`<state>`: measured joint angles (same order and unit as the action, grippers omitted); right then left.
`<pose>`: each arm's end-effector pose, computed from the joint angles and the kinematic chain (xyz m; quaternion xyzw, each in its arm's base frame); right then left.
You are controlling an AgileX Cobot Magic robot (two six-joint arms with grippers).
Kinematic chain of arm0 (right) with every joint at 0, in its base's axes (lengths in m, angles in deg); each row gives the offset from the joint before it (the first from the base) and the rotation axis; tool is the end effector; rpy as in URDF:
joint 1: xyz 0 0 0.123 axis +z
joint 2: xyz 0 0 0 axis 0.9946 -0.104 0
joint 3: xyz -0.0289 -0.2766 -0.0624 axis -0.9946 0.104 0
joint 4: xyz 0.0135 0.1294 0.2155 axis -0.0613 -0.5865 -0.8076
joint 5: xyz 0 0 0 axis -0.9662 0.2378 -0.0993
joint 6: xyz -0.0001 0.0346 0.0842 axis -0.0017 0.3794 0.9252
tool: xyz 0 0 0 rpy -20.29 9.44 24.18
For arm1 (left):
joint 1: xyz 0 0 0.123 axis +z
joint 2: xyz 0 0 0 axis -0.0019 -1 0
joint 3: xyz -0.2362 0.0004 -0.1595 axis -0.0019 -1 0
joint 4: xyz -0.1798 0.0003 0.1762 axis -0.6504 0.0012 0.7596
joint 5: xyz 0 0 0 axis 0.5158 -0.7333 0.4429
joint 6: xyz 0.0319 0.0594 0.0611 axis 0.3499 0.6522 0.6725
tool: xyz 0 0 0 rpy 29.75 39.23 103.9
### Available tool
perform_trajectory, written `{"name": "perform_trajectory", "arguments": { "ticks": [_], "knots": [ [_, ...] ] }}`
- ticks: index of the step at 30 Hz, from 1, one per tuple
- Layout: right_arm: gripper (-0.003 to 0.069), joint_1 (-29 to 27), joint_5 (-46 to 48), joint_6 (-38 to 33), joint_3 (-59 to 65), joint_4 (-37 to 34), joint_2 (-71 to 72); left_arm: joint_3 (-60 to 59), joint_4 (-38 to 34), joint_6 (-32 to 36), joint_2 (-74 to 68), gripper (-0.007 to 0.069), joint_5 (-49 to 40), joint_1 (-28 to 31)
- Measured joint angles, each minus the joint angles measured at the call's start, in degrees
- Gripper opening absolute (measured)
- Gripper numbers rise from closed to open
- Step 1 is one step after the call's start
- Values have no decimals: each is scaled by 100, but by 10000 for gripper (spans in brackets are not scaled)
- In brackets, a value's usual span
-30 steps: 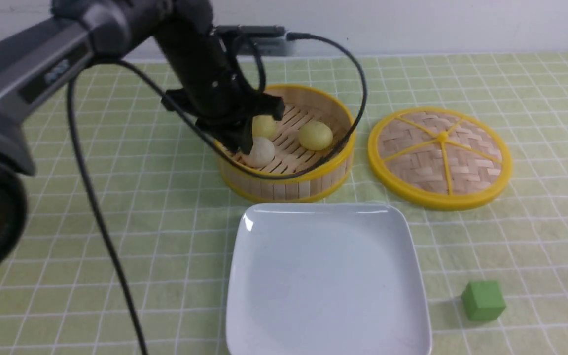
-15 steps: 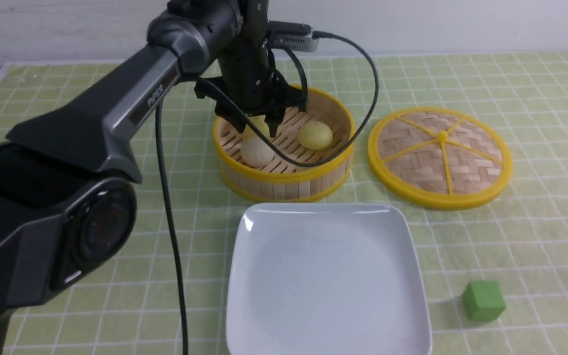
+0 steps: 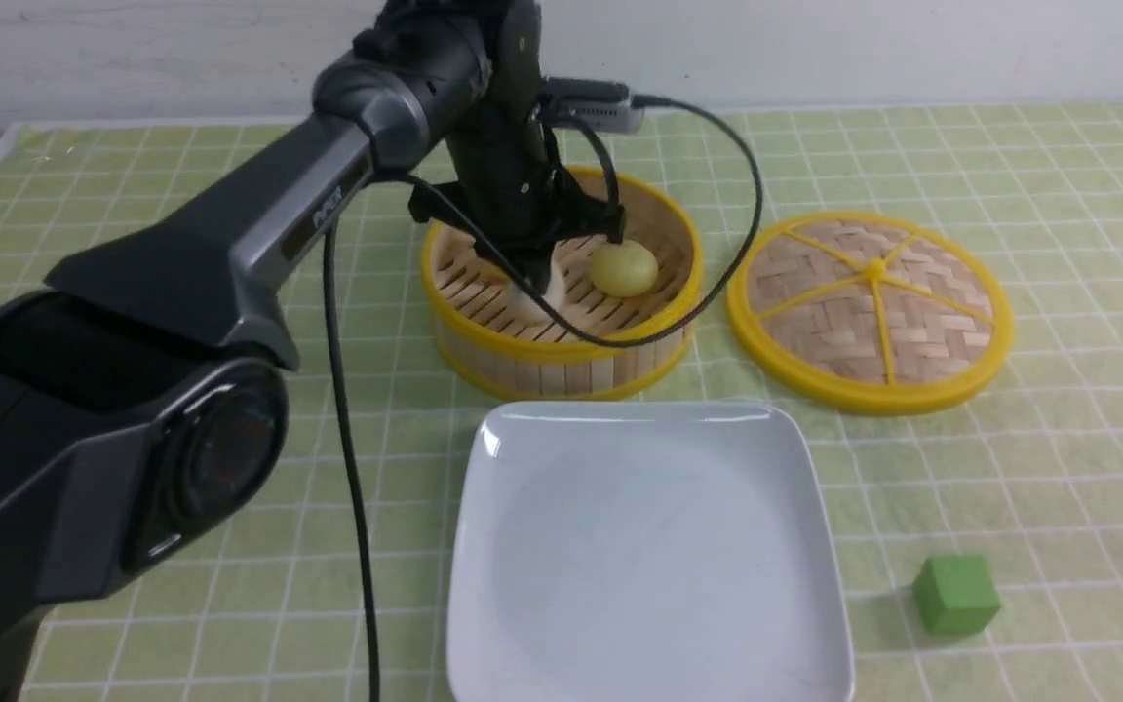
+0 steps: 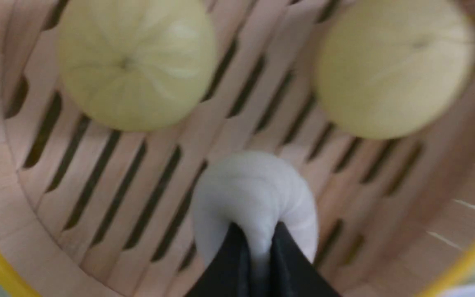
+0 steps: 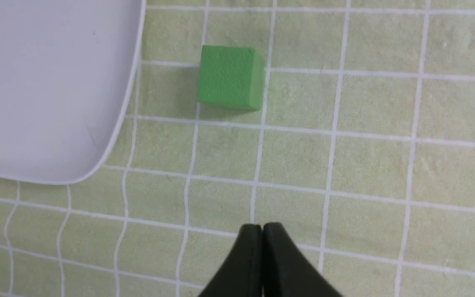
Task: Put the steamed buns into the plate on the green tablecloth.
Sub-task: 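Carry the bun from the bamboo steamer to the plate with the left gripper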
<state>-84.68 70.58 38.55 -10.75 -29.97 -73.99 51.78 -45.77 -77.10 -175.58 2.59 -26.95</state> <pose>0.1526 0.0245 0.2755 -0.0198 0.9645 0.1426 0.2214 0.4515 -0.2355 0.2698 0.1498 0.9628 -0.0928 0.2050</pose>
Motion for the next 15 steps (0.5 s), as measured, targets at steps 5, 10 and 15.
{"name": "perform_trajectory", "arguments": {
  "ticks": [5, 10, 15],
  "knots": [
    [20, 0, -7, 0, 0, 0, 0, -348, -449, 87, 1384, 26, 13, -69],
    [24, 0, -7, 0, 0, 0, 0, -2235, -778, 87, 2572, 28, 1, -266],
    [28, 0, -7, 0, 0, 0, 0, -4166, -717, -30, 2462, 72, 302, -749]
  ]
}}
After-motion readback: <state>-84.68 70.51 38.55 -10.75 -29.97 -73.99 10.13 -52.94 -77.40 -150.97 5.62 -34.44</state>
